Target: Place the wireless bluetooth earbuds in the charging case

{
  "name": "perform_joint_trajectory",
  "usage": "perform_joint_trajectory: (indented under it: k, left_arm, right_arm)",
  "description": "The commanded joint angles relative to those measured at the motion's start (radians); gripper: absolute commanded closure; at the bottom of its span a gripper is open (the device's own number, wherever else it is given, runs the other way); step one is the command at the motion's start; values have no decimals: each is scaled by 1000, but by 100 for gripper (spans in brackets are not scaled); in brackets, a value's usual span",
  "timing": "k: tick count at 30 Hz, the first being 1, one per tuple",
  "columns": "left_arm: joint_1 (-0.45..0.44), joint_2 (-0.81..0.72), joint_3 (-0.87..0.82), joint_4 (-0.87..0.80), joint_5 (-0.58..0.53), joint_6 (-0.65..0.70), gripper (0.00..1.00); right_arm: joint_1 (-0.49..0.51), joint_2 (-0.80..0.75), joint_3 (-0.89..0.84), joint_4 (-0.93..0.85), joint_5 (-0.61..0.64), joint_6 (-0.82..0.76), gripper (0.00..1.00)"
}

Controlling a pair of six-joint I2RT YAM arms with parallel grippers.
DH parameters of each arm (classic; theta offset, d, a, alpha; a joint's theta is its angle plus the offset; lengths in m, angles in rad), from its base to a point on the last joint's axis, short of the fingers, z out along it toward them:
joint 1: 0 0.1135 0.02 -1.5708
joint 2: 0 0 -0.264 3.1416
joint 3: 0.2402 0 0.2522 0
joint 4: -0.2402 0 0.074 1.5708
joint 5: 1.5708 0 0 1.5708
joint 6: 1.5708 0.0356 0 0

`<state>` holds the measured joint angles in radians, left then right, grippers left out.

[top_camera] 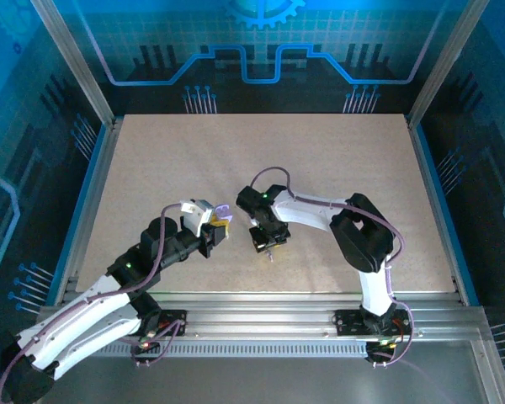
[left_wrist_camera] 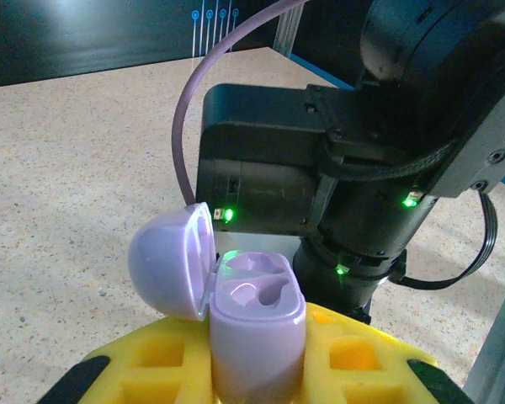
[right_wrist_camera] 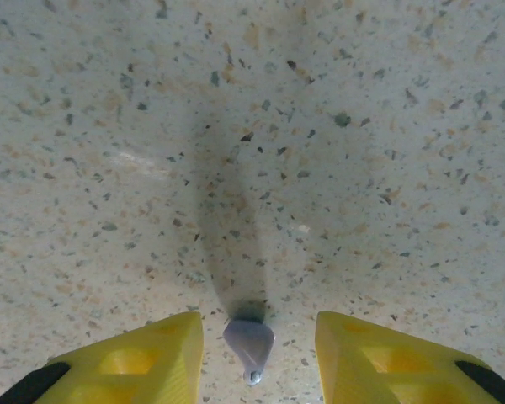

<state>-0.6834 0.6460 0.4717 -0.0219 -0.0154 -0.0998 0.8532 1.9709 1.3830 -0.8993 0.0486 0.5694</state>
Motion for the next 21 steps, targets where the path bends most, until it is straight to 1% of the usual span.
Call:
perform_joint_trajectory:
  k: [1, 13, 21]
  left_arm:
    - [2, -10, 4, -2, -17, -3, 81]
    - [2, -7, 8, -5, -18, 2, 80]
    - [3, -6, 8, -6, -12, 2, 80]
  right_arm:
    - [14, 22, 22, -35, -6, 18, 59]
    - [31, 35, 2, -50, -16, 43, 61]
    - [38, 45, 4, -58, -4, 47, 66]
